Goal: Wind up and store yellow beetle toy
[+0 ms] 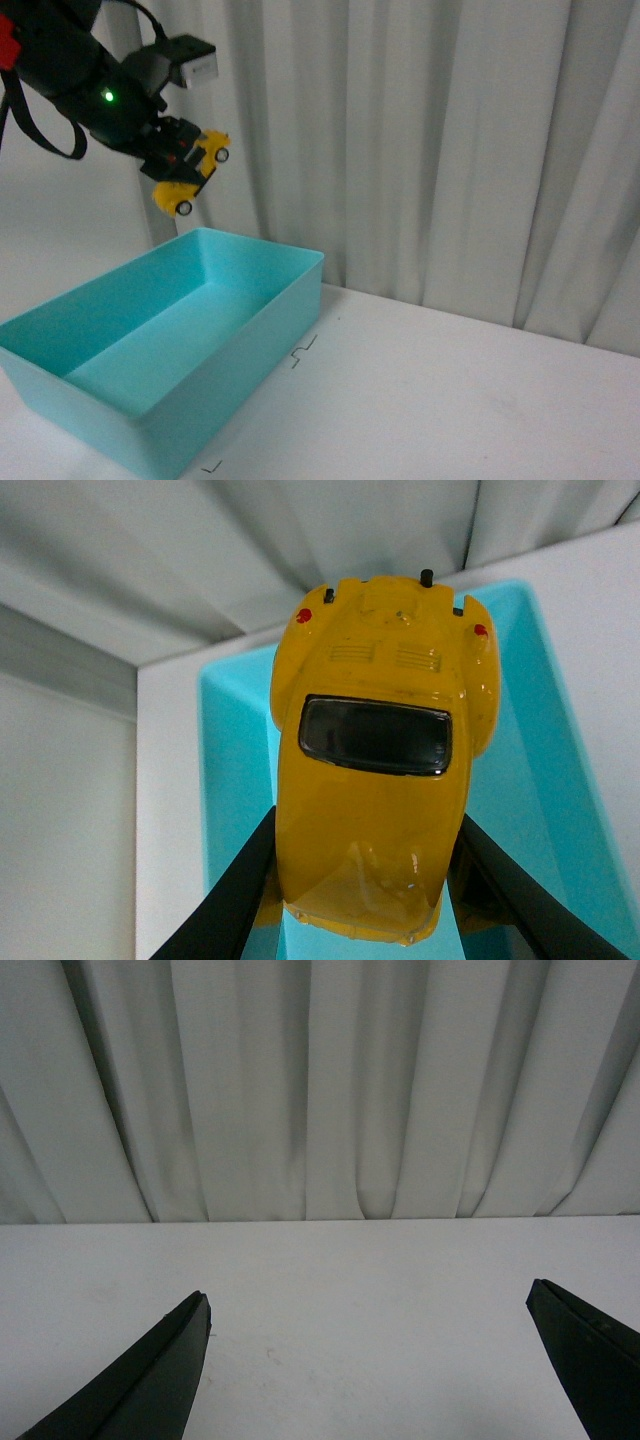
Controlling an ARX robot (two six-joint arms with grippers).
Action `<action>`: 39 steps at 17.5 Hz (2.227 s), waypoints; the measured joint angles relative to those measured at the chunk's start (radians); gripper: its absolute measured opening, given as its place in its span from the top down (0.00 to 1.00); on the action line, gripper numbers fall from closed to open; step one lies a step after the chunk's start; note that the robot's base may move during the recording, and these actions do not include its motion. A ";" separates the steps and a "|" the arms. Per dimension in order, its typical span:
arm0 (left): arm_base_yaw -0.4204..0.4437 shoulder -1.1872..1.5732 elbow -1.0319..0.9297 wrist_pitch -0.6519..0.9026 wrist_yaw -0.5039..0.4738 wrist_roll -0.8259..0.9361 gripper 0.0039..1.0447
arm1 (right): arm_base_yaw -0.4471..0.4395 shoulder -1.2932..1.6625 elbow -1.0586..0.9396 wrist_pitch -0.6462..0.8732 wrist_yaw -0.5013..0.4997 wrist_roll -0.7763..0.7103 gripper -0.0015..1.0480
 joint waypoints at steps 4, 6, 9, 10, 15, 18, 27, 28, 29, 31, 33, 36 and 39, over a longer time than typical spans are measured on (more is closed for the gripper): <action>0.021 0.171 -0.021 0.036 -0.070 -0.003 0.61 | 0.000 0.000 0.000 0.000 0.000 0.000 0.06; 0.029 0.246 -0.024 0.060 -0.119 0.019 0.61 | 0.000 0.000 0.000 0.000 0.000 0.000 0.06; 0.035 0.325 -0.015 0.060 -0.146 0.020 0.61 | 0.000 0.000 0.000 0.000 0.000 0.000 0.06; 0.037 0.348 -0.008 0.058 -0.140 0.011 0.61 | 0.000 0.000 0.000 0.000 0.000 0.000 0.06; 0.034 0.404 -0.014 0.045 -0.151 -0.008 0.61 | 0.000 0.000 0.000 0.000 0.000 0.000 0.06; 0.026 0.429 -0.035 0.051 -0.156 -0.014 0.61 | 0.000 0.000 0.000 0.000 0.000 0.000 0.06; 0.041 0.333 -0.110 0.087 -0.087 -0.036 0.07 | 0.000 0.000 0.000 0.000 0.000 0.000 0.06; 0.055 0.275 -0.140 0.131 -0.079 -0.026 0.06 | 0.000 0.000 0.000 0.000 0.000 0.000 0.06; 0.072 0.176 -0.193 0.182 -0.056 -0.022 0.06 | 0.000 0.000 0.000 0.000 0.000 0.000 0.06; 0.098 -0.018 -0.277 0.238 0.000 -0.022 0.06 | 0.000 0.000 0.000 0.000 0.000 0.000 0.06; 0.123 -0.270 -0.391 0.257 0.045 -0.016 0.06 | 0.000 0.000 0.000 0.000 0.000 0.000 0.06; 0.200 -0.607 -0.597 0.367 0.183 -0.068 0.11 | 0.000 0.000 0.000 0.000 0.000 0.000 0.06; 0.128 -1.073 -0.873 0.488 0.349 -0.430 0.47 | 0.000 0.000 0.000 0.000 0.000 0.000 0.06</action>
